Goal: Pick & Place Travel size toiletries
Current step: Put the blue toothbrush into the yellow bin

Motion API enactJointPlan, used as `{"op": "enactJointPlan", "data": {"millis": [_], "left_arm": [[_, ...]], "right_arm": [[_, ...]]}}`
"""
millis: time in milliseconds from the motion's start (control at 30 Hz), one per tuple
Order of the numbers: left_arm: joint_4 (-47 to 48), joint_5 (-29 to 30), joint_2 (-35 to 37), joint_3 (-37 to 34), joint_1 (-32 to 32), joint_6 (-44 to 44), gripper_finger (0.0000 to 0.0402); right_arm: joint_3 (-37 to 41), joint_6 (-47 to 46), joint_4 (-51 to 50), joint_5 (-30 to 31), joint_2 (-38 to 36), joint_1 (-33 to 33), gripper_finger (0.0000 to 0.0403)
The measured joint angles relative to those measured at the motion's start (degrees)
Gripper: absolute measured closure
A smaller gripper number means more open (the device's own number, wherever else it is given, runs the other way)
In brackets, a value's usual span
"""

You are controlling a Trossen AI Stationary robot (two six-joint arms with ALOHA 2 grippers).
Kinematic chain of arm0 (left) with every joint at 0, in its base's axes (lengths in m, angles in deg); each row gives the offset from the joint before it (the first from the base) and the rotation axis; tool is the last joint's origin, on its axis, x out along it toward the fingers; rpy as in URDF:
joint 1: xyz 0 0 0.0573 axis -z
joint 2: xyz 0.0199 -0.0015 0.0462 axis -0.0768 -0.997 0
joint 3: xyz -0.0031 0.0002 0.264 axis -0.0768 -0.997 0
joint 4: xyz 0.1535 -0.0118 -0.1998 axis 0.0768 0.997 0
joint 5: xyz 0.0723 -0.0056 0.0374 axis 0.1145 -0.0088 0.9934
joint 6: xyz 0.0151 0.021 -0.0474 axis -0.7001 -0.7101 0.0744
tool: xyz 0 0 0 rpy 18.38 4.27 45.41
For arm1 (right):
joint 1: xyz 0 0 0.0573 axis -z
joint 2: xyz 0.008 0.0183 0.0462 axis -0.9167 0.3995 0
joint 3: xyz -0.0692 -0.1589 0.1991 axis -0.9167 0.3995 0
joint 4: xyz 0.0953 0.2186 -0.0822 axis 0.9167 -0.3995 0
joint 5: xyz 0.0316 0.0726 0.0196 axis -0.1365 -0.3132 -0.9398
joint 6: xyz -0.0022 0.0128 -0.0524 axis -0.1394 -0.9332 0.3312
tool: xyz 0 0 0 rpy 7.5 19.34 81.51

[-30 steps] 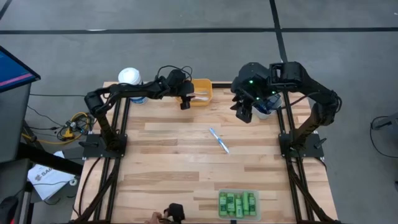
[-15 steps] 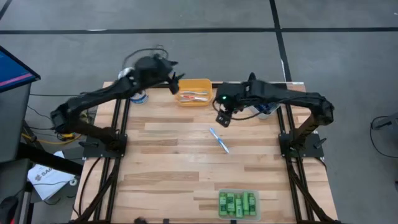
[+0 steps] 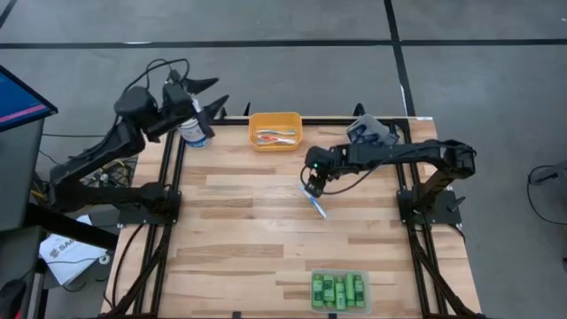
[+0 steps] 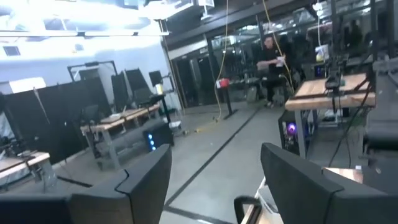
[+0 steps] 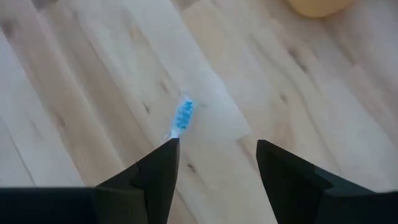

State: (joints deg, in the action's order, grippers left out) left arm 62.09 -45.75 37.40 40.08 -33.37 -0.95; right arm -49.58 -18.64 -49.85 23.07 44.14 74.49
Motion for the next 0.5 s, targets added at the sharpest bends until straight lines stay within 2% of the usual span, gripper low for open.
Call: {"op": "enactJointPlan", "data": {"millis": [100,300,500], "left_arm": [[0.02,0.73,0.81,0.00,0.38,0.20,0.0159],[0.09,0.88,0.56,-0.04,0.52,0.22,0.0161],[0.09,1.12,-0.01,-0.07,0.61,0.25,0.0161]], "right_arm": [[1.35,0.01,0.59,-0.01,0.61,-1.64,0.0197],[1.24,-0.05,3.90,-1.09,8.13,-4.68,0.0198],[0.98,-2.75,2.83,-1.73,14.18,-5.47,0.0192]]}}
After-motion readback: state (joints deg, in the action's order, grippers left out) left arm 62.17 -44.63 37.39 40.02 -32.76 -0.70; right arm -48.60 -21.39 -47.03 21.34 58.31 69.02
